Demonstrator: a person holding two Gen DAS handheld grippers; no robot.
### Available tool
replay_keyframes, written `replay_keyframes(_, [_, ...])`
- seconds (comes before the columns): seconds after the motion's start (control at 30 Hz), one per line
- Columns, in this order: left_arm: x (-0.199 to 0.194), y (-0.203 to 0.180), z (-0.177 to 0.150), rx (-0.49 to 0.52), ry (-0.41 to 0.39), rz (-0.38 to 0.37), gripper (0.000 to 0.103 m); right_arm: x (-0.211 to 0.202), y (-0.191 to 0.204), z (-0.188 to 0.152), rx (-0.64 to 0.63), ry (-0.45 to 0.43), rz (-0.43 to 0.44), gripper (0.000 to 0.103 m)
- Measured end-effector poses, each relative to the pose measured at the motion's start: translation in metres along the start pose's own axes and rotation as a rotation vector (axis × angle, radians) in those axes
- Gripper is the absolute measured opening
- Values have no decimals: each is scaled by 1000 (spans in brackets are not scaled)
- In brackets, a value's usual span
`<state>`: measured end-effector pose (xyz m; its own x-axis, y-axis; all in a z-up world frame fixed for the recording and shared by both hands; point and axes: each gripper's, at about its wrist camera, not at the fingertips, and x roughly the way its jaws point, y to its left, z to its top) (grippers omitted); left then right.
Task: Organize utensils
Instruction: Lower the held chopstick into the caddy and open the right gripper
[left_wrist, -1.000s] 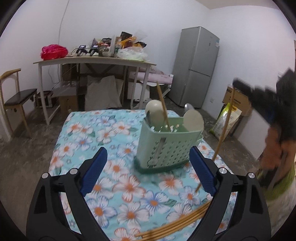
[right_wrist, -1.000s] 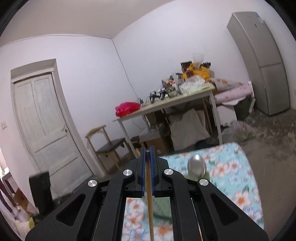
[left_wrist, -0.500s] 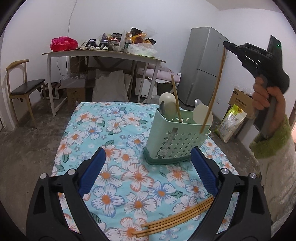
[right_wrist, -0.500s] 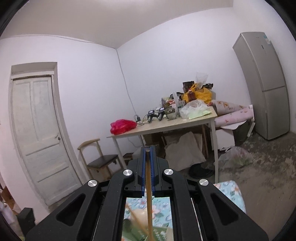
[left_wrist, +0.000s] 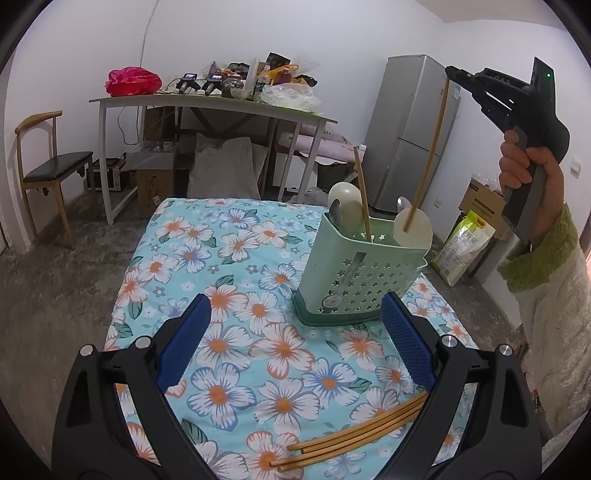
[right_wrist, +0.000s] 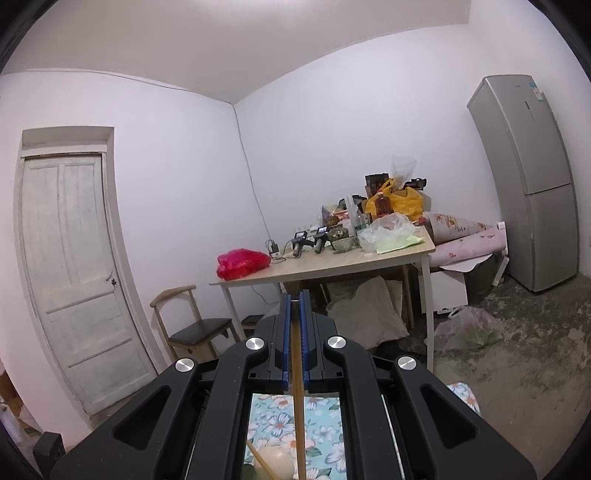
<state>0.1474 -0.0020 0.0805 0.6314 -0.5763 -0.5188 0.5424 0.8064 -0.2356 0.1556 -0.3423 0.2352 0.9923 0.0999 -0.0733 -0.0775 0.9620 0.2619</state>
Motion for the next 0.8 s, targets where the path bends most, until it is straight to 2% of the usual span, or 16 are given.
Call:
replay_keyframes(0.13, [-1,1,-1,-3,-3,3,89,11,-2,-4,-3,8,-11,5])
replay_keyframes(0.37, [-2,3,-2,-12,2,7,89,29,5,-50,-75,71,-75,5])
replay_keyframes(0.5, [-3,5,-2,-22,3,14,89,34,9,-70,-90,118,-64,5])
replay_keyframes(0.6, [-4,6,-3,-30,0,14,89,33,6,-75,-70,148,-52,5])
replay_keyframes(0.8, [-3,5,-3,-27,6,9,89,20,-11,-71,8,150,-45,6])
